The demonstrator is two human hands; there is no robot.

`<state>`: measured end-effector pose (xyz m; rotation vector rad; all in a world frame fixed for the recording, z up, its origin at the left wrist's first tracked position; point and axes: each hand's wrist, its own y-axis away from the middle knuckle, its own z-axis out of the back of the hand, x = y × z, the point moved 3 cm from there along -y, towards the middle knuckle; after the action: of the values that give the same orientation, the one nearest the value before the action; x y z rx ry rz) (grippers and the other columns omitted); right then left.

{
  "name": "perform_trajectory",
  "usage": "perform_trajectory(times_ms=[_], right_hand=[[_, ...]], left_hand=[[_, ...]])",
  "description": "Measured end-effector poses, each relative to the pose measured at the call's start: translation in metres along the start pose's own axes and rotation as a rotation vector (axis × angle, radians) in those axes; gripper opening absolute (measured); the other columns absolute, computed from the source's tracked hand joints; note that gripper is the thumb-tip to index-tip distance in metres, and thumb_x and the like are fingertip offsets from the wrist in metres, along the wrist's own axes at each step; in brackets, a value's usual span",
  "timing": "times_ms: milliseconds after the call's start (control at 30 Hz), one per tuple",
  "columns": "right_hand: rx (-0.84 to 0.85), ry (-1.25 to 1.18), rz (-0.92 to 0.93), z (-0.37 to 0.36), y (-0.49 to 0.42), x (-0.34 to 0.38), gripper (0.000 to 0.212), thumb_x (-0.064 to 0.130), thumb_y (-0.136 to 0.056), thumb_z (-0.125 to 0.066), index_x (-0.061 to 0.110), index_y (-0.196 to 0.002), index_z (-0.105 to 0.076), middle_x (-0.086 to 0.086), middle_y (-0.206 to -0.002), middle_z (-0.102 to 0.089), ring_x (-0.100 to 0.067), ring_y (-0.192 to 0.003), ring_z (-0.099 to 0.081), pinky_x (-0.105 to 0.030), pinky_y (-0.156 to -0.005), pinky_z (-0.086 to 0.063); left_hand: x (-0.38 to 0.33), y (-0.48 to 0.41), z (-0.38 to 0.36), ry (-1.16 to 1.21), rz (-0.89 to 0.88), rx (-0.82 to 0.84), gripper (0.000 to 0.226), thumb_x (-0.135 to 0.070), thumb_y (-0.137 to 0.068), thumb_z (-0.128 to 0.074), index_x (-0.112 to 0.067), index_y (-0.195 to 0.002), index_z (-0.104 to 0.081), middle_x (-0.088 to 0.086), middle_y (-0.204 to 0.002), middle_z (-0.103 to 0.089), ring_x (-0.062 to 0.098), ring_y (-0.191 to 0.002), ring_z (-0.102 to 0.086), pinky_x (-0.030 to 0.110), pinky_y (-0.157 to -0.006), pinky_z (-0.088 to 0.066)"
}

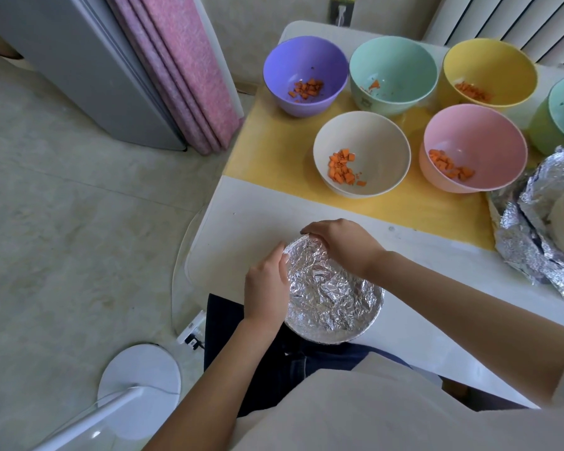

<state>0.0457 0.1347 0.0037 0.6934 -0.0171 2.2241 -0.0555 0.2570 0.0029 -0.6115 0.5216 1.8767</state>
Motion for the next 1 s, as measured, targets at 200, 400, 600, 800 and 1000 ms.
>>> perform_trajectory(times_ms=[200, 400, 600, 800, 1000], right_hand=[[-0.003, -0.049, 0.072, 0.003, -0.003, -0.002, 0.031, 0.000, -0.090, -0.052, 0.013, -0.114, -0.067, -0.005, -0.105, -0.071, -0.027, -0.096, -0.066, -0.039, -0.082, -0.051], [0.118, -0.086, 0.069, 0.004, -0.007, 0.002, 0.029, 0.017, -0.099, -0.044, 0.012, -0.123, -0.060, -0.005, -0.117, -0.066, -0.025, -0.106, -0.060, -0.032, -0.089, -0.043], [0.079, -0.051, 0.083, 0.000, -0.005, 0.003, 0.026, 0.007, -0.095, -0.048, 0.012, -0.114, -0.065, -0.009, -0.101, -0.070, -0.030, -0.088, -0.063, -0.034, -0.074, -0.046], [0.134, 0.148, 0.123, 0.001, -0.006, 0.009, 0.033, 0.007, -0.097, -0.042, 0.018, -0.126, -0.053, -0.002, -0.114, -0.063, -0.023, -0.100, -0.060, -0.034, -0.077, -0.048], [0.154, 0.280, 0.108, 0.004, -0.012, 0.013, 0.043, -0.005, -0.089, -0.039, 0.015, -0.124, -0.053, -0.007, -0.110, -0.064, -0.028, -0.096, -0.061, -0.031, -0.070, -0.039]], left_hand=[[-0.004, -0.010, 0.004, 0.056, 0.058, 0.122, 0.031, -0.017, -0.098, -0.044, -0.006, -0.123, -0.059, 0.014, -0.106, -0.068, 0.030, -0.096, -0.062, 0.026, -0.082, -0.040], [-0.014, -0.021, -0.001, 0.064, 0.034, 0.131, 0.025, -0.010, -0.099, -0.040, -0.005, -0.103, -0.064, 0.008, -0.073, -0.060, 0.025, -0.064, -0.047, 0.024, -0.057, -0.024], [-0.013, -0.018, -0.004, -0.088, 0.003, 0.119, 0.025, -0.004, -0.097, -0.042, -0.006, -0.110, -0.062, 0.016, -0.096, -0.068, 0.036, -0.084, -0.060, 0.035, -0.065, -0.039], [-0.013, -0.018, -0.007, -0.188, 0.007, 0.107, 0.029, 0.000, -0.095, -0.042, -0.008, -0.116, -0.060, 0.022, -0.098, -0.064, 0.042, -0.105, -0.054, 0.040, -0.081, -0.042], [-0.018, -0.018, -0.003, -0.265, -0.071, 0.044, 0.026, 0.009, -0.086, -0.052, -0.004, -0.103, -0.066, 0.016, -0.075, -0.069, 0.037, -0.073, -0.060, 0.051, -0.103, -0.037]])
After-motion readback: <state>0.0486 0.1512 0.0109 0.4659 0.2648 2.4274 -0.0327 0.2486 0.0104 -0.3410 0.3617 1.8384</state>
